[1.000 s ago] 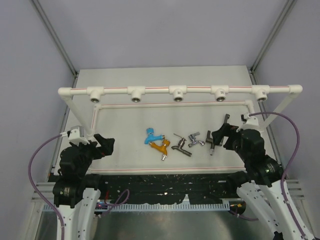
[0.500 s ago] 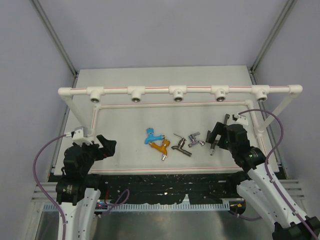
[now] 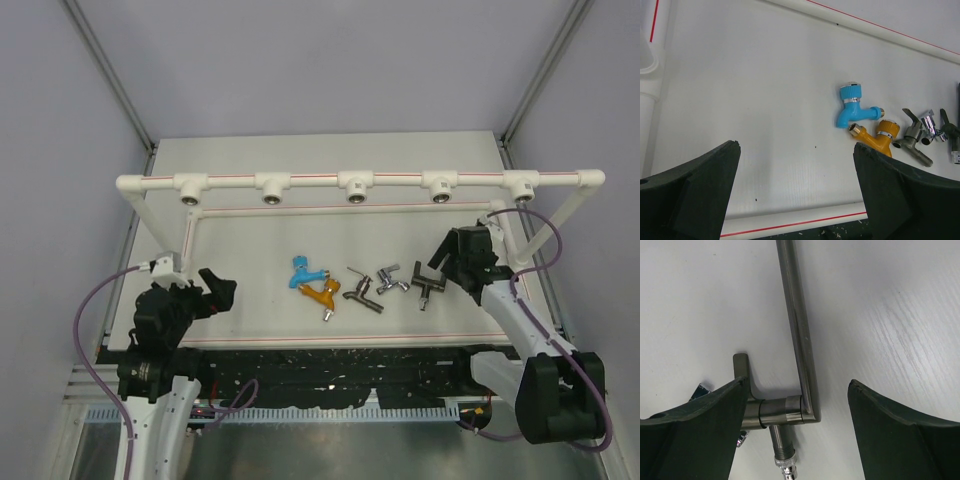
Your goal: Install the water faucets
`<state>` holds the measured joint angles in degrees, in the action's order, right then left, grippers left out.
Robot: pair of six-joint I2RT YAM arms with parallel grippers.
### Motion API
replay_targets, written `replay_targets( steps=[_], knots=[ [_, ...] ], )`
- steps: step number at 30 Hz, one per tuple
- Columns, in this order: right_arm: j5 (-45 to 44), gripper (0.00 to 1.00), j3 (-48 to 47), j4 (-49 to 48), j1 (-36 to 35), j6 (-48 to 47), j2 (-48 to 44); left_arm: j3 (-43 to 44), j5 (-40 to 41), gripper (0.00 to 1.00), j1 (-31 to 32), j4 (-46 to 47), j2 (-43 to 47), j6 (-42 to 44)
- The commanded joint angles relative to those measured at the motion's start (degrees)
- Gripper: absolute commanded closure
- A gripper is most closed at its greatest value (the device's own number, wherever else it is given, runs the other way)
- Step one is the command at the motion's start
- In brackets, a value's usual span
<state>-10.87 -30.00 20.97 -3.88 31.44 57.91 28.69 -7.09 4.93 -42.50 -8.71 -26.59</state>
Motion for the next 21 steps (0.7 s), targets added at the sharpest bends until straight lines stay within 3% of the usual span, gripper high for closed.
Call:
replay_targets(
  steps=[1, 11, 16, 21],
  knots=[
    [-1.2, 0.18, -1.3, -6.3, 0.8, 2.5, 3.0, -0.3, -1.1, 0.00, 0.3, 3.9, -0.8, 0.4],
    [-4.5, 0.21, -1.6, -9.5, 0.8, 4.4, 10.6, -0.2, -1.6, 0.00, 0.3, 4.2, -2.7, 0.4],
    [-5.2, 0.43, -2.0, -8.6, 0.8, 4.5, 13.7, 0.1, -2.8, 0.00, 0.3, 4.3, -4.6, 0.4],
    [-4.5, 0.56, -3.0, -8.0, 0.5, 3.7, 16.1, 0.8, -4.9, 0.00, 0.3, 3.9, -6.9, 0.2]
  ],
)
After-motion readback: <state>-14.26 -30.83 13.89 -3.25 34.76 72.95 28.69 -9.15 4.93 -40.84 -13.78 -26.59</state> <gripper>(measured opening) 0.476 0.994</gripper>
